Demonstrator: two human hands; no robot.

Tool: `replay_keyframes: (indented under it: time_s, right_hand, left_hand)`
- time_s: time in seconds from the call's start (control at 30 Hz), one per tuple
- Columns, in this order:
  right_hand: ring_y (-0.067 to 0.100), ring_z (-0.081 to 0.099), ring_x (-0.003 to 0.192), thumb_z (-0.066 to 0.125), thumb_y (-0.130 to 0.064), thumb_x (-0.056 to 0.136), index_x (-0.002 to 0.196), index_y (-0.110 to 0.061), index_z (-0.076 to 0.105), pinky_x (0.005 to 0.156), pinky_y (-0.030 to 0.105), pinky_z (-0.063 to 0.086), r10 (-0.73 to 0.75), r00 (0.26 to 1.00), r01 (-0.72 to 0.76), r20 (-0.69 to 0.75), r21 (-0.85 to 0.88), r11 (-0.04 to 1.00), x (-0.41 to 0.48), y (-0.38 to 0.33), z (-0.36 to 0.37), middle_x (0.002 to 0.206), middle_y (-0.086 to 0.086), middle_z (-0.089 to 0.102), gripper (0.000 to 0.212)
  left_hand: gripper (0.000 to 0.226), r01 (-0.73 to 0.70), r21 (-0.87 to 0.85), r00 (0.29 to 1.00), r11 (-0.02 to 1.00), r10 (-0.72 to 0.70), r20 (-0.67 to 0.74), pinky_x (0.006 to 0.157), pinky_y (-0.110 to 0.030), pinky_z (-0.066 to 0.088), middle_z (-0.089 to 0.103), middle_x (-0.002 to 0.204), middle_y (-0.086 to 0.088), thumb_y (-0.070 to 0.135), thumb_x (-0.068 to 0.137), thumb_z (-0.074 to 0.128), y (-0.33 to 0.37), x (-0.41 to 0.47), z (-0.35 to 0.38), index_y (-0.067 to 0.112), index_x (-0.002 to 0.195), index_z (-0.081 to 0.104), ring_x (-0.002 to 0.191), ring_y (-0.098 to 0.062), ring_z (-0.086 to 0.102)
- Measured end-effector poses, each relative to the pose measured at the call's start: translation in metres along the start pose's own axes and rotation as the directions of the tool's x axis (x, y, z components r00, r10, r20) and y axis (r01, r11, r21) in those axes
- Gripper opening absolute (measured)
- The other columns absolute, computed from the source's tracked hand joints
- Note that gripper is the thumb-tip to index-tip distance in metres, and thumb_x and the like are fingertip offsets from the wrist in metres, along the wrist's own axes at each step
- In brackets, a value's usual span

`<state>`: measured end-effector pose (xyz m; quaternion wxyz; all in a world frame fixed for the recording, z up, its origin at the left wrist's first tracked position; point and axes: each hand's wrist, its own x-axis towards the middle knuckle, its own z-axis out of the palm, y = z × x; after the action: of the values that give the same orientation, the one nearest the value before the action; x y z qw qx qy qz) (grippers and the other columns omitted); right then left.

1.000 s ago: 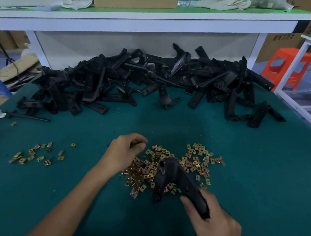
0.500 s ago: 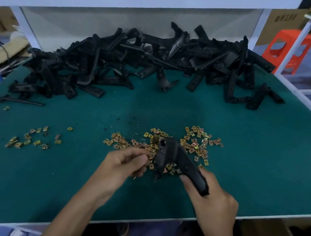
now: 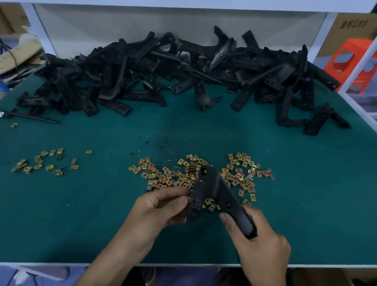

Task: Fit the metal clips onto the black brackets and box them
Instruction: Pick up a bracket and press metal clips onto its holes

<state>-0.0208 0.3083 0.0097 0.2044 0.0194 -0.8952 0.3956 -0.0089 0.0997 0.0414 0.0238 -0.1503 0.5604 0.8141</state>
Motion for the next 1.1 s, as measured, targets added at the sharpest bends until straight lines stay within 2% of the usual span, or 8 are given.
replay_keyframes:
  time_s: [0.13,0.3,0.4,0.53,0.67,0.77,1.03,1.1]
  right_hand:
    - [0.023,0.069,0.062,0.061,-0.072,0.073,0.097,-0.032,0.074,0.057,0.037,0.052,-0.019,1.0,0.019,0.005,-0.016,1.0,0.0004,0.0004,0.0006,0.06,-0.009,0.064,0.048]
    - [0.024,0.069,0.061,0.063,-0.069,0.073,0.095,-0.031,0.074,0.056,0.036,0.051,-0.026,1.0,0.026,-0.017,-0.025,0.999,0.0004,0.0004,0.0007,0.059,-0.007,0.065,0.045]
    - [0.026,0.069,0.062,0.062,-0.07,0.073,0.096,-0.031,0.075,0.057,0.036,0.051,-0.007,1.0,0.007,-0.009,-0.02,1.0,0.0005,-0.0003,0.0012,0.06,-0.006,0.065,0.048]
    - [0.025,0.069,0.062,0.059,-0.073,0.073,0.097,-0.031,0.075,0.059,0.038,0.053,0.01,1.0,-0.01,0.012,-0.016,1.0,0.0008,0.0004,0.0012,0.06,-0.007,0.065,0.05]
    - [0.025,0.069,0.063,0.058,-0.074,0.073,0.096,-0.031,0.074,0.059,0.037,0.052,0.005,1.0,-0.004,0.012,-0.027,1.0,0.0005,0.0,0.0004,0.059,-0.008,0.065,0.051]
    - [0.024,0.068,0.061,0.058,-0.073,0.074,0.095,-0.031,0.074,0.058,0.037,0.053,0.003,1.0,-0.002,0.01,-0.026,1.0,0.0005,-0.0002,0.0002,0.059,-0.008,0.064,0.049]
    - [0.022,0.066,0.057,0.065,-0.074,0.081,0.093,-0.034,0.073,0.054,0.036,0.052,-0.043,0.998,0.045,0.035,-0.055,0.997,0.0012,0.0006,-0.0008,0.057,-0.008,0.061,0.043]
    - [0.019,0.064,0.057,0.058,-0.077,0.079,0.093,-0.035,0.072,0.054,0.036,0.052,-0.033,0.999,0.035,0.039,-0.047,0.998,0.0015,0.0005,-0.001,0.057,-0.009,0.06,0.047]
  left_hand:
    - [0.019,-0.009,-0.032,1.0,0.999,0.01,0.024,0.067,-0.029,0.06,0.076,0.092,-0.015,0.013,0.076,0.073,0.0024,-0.0013,0.0001,0.014,0.093,0.081,0.077,-0.02,0.072]
    - [0.019,-0.097,0.148,0.993,0.984,0.106,-0.054,0.069,-0.024,0.056,0.075,0.086,-0.005,0.01,0.087,0.069,-0.0011,-0.0006,-0.0044,0.024,0.093,0.081,0.077,-0.015,0.068]
    - [0.02,-0.06,0.11,0.997,0.992,0.065,-0.045,0.072,-0.022,0.057,0.076,0.09,-0.007,0.015,0.078,0.073,0.001,-0.0018,-0.0081,0.021,0.095,0.081,0.079,-0.014,0.069]
    - [0.016,-0.04,0.12,0.999,0.992,0.042,-0.017,0.071,-0.024,0.057,0.073,0.085,-0.002,0.022,0.079,0.072,0.002,-0.003,-0.008,0.022,0.092,0.081,0.078,-0.014,0.067]
    - [0.022,-0.01,0.028,1.0,1.0,0.01,-0.018,0.067,-0.024,0.058,0.075,0.086,-0.009,0.017,0.075,0.073,0.0015,-0.0023,-0.003,0.012,0.096,0.078,0.076,-0.015,0.07]
    - [0.028,-0.016,0.035,1.0,0.999,0.017,-0.026,0.065,-0.024,0.058,0.075,0.084,-0.01,0.016,0.073,0.074,0.0013,-0.0016,-0.0009,0.008,0.1,0.075,0.072,-0.015,0.069]
    - [0.012,-0.031,0.057,0.998,0.998,0.034,-0.046,0.059,-0.023,0.057,0.074,0.078,-0.011,0.004,0.087,0.069,0.0013,-0.0008,0.0004,0.007,0.097,0.075,0.065,-0.015,0.068]
    - [0.012,-0.04,0.05,0.998,0.998,0.042,-0.044,0.059,-0.024,0.056,0.074,0.078,-0.011,0.006,0.084,0.071,0.0017,-0.0014,0.0008,0.01,0.095,0.076,0.065,-0.015,0.068]
